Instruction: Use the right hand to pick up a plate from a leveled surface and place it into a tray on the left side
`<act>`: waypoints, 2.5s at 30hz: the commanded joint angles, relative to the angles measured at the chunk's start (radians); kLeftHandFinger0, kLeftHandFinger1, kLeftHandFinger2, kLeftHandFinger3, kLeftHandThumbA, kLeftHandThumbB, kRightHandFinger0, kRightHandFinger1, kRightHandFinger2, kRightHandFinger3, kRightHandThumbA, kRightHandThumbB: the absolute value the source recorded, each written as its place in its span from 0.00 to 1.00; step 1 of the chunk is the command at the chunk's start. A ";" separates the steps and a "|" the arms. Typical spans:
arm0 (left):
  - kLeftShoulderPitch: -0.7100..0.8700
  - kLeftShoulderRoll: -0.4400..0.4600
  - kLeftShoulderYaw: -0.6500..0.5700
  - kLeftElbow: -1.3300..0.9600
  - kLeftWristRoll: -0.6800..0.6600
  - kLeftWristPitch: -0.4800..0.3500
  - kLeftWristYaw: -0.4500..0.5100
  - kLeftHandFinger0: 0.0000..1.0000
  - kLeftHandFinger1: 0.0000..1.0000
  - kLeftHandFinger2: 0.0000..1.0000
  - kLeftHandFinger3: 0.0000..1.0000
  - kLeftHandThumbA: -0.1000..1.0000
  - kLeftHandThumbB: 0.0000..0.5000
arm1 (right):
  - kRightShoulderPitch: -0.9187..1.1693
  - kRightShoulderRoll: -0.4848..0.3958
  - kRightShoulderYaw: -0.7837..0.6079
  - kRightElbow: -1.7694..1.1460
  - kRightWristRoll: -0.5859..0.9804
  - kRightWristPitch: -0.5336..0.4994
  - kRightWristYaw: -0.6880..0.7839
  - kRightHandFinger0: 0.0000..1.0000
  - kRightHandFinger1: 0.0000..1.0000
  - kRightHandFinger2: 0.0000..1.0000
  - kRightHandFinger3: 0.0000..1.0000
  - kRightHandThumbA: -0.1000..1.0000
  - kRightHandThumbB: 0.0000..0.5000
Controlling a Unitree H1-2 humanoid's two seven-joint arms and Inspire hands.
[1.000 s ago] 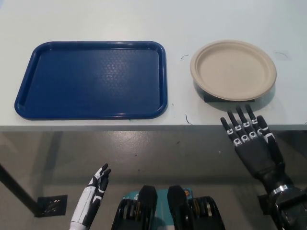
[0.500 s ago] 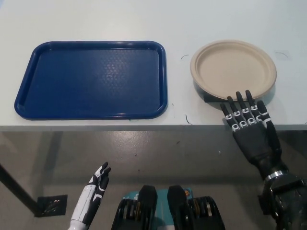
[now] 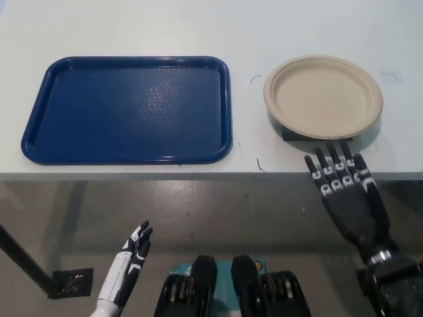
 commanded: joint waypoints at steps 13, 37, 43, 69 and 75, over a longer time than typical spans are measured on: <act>-0.019 0.014 -0.005 -0.032 0.016 0.011 0.007 1.00 1.00 1.00 1.00 1.00 0.03 | 0.101 -0.030 0.106 -0.154 0.111 0.015 0.035 1.00 1.00 1.00 1.00 1.00 0.76; -0.029 0.014 -0.001 -0.029 0.004 0.015 0.002 1.00 1.00 1.00 1.00 1.00 0.06 | -0.070 0.008 -0.011 0.134 -0.037 -0.023 0.016 1.00 1.00 1.00 1.00 1.00 0.76; -0.029 0.014 -0.002 -0.029 0.013 0.017 0.007 1.00 1.00 1.00 1.00 1.00 0.08 | -0.101 0.022 -0.037 0.157 -0.060 -0.031 -0.006 1.00 1.00 1.00 1.00 1.00 0.75; -0.031 0.015 -0.005 -0.040 0.011 0.018 0.001 1.00 1.00 1.00 1.00 1.00 0.16 | -0.281 0.007 -0.137 0.355 -0.125 -0.063 0.027 1.00 1.00 1.00 1.00 1.00 0.83; -0.032 0.015 -0.005 -0.043 0.007 0.022 -0.001 1.00 1.00 1.00 1.00 1.00 0.19 | -0.343 -0.001 -0.161 0.402 -0.149 -0.088 0.016 1.00 1.00 1.00 1.00 1.00 0.85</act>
